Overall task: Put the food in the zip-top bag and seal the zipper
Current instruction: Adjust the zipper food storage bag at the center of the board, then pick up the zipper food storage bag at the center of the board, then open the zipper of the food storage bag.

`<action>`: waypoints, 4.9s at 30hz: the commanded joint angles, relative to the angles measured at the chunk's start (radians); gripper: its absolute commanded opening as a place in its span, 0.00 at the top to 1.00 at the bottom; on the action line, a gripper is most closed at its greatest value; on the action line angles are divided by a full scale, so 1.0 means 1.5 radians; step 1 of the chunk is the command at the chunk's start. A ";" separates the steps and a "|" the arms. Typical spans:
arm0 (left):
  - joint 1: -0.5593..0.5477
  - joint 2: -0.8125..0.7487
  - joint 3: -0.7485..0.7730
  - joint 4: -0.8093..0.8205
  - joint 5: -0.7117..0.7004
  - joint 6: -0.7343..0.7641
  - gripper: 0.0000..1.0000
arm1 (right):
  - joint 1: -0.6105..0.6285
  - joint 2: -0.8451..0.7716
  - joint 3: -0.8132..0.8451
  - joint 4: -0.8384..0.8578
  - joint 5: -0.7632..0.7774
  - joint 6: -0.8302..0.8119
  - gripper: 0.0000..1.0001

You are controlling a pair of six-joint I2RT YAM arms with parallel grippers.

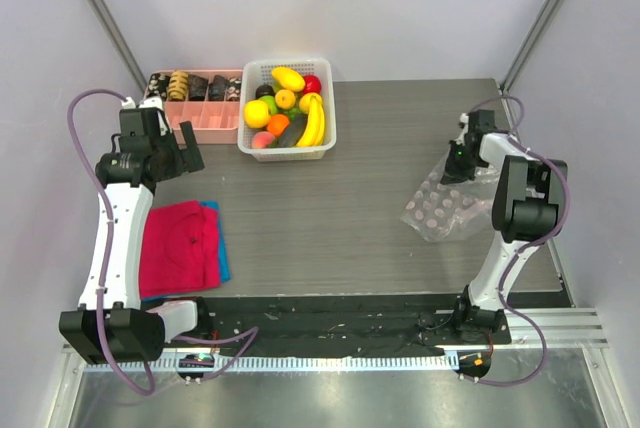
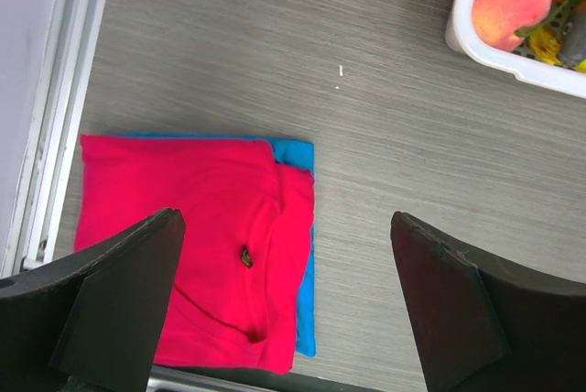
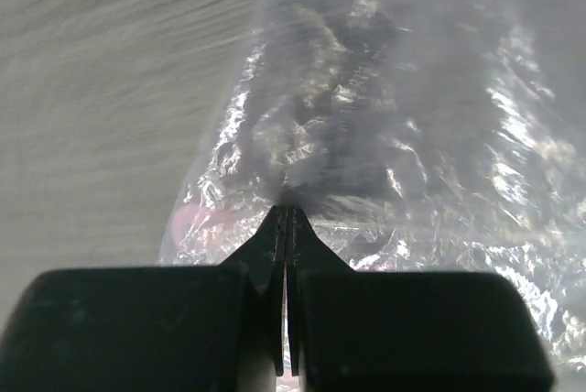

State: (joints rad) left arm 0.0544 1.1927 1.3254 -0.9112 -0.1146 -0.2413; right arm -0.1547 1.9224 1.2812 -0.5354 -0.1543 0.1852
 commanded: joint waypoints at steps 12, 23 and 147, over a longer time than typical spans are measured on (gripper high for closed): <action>-0.004 -0.038 -0.029 0.091 0.193 0.058 0.00 | 0.081 -0.139 0.049 -0.160 -0.103 -0.352 0.88; -0.007 -0.027 -0.026 0.102 0.192 0.044 0.00 | -0.098 -0.183 0.009 -0.144 0.014 -0.068 0.04; -0.495 0.421 0.267 0.322 0.284 -0.282 1.00 | 0.237 -0.547 -0.114 0.155 -0.242 0.130 0.31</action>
State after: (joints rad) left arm -0.6853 1.7954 1.6592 -0.4320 0.3206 -0.6254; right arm 0.1955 1.0676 1.1343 -0.3584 -0.4797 0.2668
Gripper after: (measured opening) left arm 0.024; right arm 0.671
